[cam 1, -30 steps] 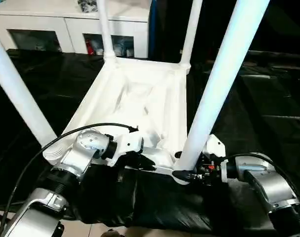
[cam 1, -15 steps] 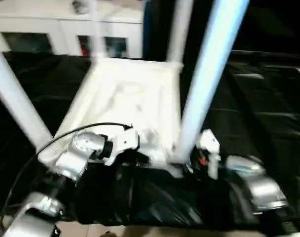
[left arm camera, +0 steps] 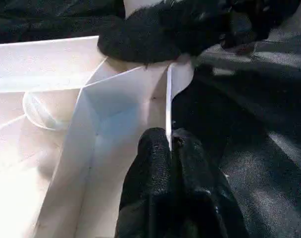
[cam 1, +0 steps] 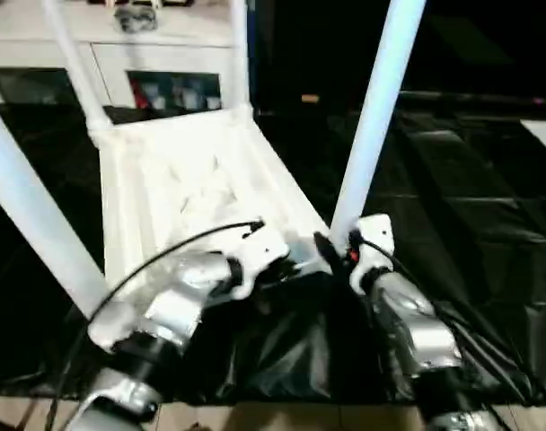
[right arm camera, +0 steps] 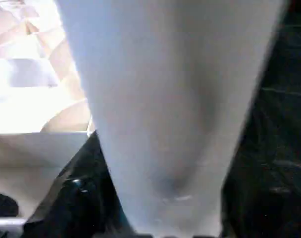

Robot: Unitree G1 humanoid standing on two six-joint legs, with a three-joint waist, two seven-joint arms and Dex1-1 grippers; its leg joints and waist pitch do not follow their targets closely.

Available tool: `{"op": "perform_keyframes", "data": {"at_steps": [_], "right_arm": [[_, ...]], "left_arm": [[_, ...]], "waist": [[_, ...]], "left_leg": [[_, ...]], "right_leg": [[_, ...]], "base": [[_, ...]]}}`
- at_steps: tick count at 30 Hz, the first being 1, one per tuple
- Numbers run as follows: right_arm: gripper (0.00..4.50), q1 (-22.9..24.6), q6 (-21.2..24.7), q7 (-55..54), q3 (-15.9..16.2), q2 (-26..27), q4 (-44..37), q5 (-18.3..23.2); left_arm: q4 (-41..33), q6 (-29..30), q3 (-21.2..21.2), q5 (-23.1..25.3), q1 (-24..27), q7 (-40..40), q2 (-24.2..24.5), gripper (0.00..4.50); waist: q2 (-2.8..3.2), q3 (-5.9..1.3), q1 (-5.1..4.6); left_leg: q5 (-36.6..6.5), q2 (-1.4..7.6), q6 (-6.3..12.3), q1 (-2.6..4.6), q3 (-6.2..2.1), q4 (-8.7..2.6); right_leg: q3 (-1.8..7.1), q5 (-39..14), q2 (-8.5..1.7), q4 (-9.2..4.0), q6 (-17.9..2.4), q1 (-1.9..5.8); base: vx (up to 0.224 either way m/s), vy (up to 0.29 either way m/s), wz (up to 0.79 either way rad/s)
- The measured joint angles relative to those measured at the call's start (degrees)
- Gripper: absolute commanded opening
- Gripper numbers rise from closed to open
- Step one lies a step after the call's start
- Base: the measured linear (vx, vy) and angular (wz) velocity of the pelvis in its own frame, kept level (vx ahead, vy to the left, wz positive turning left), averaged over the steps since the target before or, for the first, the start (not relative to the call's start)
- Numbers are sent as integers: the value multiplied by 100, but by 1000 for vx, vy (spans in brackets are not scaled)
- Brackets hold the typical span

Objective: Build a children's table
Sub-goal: Rotate leg to tighten

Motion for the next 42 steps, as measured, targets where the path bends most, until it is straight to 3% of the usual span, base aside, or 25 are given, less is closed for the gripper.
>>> {"op": "perform_keyframes", "data": {"at_steps": [1, 4, 11, 17, 25, 26, 30, 31, 36, 42], "right_arm": [[360, 3, 4, 15, -1, 1, -12, 4], [373, 60, 10, 280, 11, -80, -121, 6], [373, 126, -47, 1668, 393, -848, -324, 139], [373, 294, -110, 3647, 772, -1844, -733, 455], [373, 408, -37, 4809, 1025, -2317, -969, 754], [347, 418, -37, 4896, 1063, -2333, -992, 771], [335, 420, 2, 4963, 1108, -2368, -1025, 776], [308, 420, 2, 4974, 1113, -2381, -1029, 776], [269, 421, -8, 4973, 1113, -2390, -1031, 753], [255, 447, -10, 4968, 1113, -2386, -1054, 753]], "left_arm": [[-32, 0, -6, 8, 18, -4, 0, 0], [-123, -17, -16, 7, 57, -111, 43, 0], [-174, -406, -99, -236, 60, -765, 447, 0], [-18, -824, -101, -540, -37, -1757, 853, 0], [535, -1322, -271, -693, -373, -2521, 1087, 0], [619, -1395, -285, -700, -421, -2620, 1108, 0], [893, -1573, -313, -701, -571, -2823, 1121, 0], [957, -1623, -328, -702, -605, -2835, 1121, 0], [1054, -1746, -330, -723, -625, -2888, 1123, 0], [1145, -1855, -329, -762, -632, -2916, 1116, 0]], "waist": [[2, -1, 0], [2, -1, 5], [2, -1, 27], [10, -3, 227], [10, -2, 334], [10, -2, 338], [11, -2, 340], [11, -2, 343], [20, -5, 353], [26, -9, 354]], "left_leg": [[0, -2, 0, -3, 0, 3], [0, -7, 0, -5, 5, 3], [0, 13, -1, -23, 5, -15], [2, 37, 0, -60, 5, -6], [1, 52, -1, -61, 29, 20], [1, 52, -2, -61, 32, 21], [2, 52, -2, -61, 30, 26], [2, 52, -2, -62, 29, 26], [2, 51, -3, -62, 26, 26], [2, 51, -3, -62, 24, 27]], "right_leg": [[5, 0, 0, -3, 0, 1], [16, 4, 0, 0, -1, 0], [15, 87, 24, 8, -12, -13], [14, 75, 80, 9, -38, -24], [43, 80, 75, 19, -43, -11], [46, 80, 74, 24, -43, -10], [50, 80, 73, 42, -43, -11], [51, 80, 73, 45, -43, -11], [50, 80, 73, 50, -42, -10], [50, 79, 74, 50, -41, -10]], "base": [[0, 0, 0], [0, 0, 0], [0, 0, 0], [10, -2, 1], [0, 0, 0], [0, 0, 0], [0, 0, 0], [0, 0, 0], [0, 0, 0], [0, 0, 0]]}}
